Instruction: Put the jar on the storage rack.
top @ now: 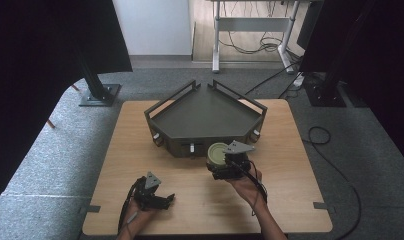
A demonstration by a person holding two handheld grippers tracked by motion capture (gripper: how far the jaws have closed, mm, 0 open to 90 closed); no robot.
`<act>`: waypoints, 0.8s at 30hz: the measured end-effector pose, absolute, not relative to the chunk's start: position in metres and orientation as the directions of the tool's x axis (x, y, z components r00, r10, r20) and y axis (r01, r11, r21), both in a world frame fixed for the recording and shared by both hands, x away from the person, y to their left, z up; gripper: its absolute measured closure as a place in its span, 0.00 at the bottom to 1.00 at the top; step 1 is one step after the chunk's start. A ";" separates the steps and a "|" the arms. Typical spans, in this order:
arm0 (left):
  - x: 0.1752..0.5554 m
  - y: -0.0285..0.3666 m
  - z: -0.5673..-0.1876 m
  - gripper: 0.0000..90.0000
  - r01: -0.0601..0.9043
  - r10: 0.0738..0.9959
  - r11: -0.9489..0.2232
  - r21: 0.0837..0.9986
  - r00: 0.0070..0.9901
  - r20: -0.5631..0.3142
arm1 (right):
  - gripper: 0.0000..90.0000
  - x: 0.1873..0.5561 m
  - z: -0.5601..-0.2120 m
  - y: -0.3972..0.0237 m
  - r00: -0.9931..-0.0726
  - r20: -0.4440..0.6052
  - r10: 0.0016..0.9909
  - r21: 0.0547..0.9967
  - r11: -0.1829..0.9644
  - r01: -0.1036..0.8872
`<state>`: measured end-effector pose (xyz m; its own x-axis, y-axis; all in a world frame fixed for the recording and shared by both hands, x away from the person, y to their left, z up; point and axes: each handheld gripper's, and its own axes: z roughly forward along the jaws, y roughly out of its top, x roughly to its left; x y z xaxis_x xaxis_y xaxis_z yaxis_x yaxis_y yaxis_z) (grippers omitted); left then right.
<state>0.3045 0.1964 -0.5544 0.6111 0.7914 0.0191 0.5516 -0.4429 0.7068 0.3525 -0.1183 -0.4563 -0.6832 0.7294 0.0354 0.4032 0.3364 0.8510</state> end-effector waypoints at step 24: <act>0.304 0.196 -0.554 0.02 0.551 0.790 -0.444 0.706 0.613 0.019 | 0.10 0.376 -0.420 -0.118 -0.679 0.053 0.732 0.859 0.314 0.405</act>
